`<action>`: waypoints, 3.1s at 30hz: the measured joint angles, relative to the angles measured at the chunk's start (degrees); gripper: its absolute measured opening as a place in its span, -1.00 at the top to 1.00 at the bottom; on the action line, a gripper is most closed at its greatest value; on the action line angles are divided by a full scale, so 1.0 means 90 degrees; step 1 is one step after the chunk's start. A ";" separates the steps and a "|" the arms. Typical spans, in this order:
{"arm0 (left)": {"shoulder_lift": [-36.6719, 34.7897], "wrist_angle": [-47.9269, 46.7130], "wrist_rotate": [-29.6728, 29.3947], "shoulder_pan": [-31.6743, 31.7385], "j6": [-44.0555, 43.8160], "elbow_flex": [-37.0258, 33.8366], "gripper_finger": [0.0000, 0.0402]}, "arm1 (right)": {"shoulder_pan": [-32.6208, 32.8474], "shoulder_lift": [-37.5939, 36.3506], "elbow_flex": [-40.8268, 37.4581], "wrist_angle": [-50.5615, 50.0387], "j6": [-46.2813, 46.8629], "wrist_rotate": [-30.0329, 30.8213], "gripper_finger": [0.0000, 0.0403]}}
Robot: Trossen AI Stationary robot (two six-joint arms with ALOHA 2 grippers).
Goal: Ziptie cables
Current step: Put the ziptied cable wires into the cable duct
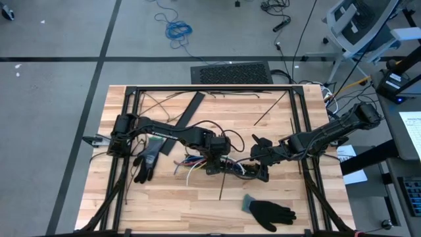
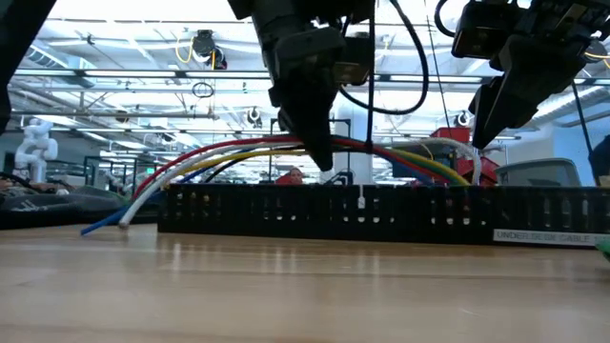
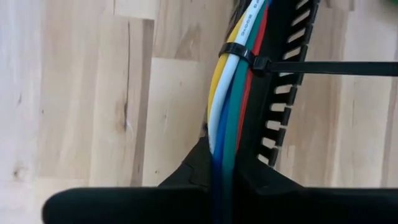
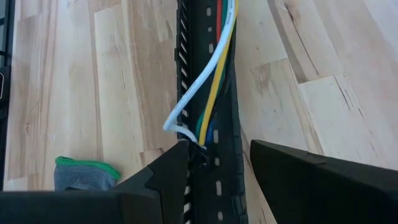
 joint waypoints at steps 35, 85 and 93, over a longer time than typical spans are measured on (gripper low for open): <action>-0.0002 -0.0746 -0.0209 0.0351 -0.0210 0.0334 0.91 | -0.0318 0.1046 0.0005 0.1585 0.0444 0.1678 -0.33; -0.0539 -0.1476 -0.0682 0.0475 0.0274 0.0995 0.92 | -0.1083 0.1110 0.0037 0.1442 -0.0354 0.1784 0.98; -0.0542 -0.1684 -0.0909 0.0588 0.0293 0.0975 0.86 | -0.1091 0.0962 0.0312 0.1120 -0.0550 0.1709 0.99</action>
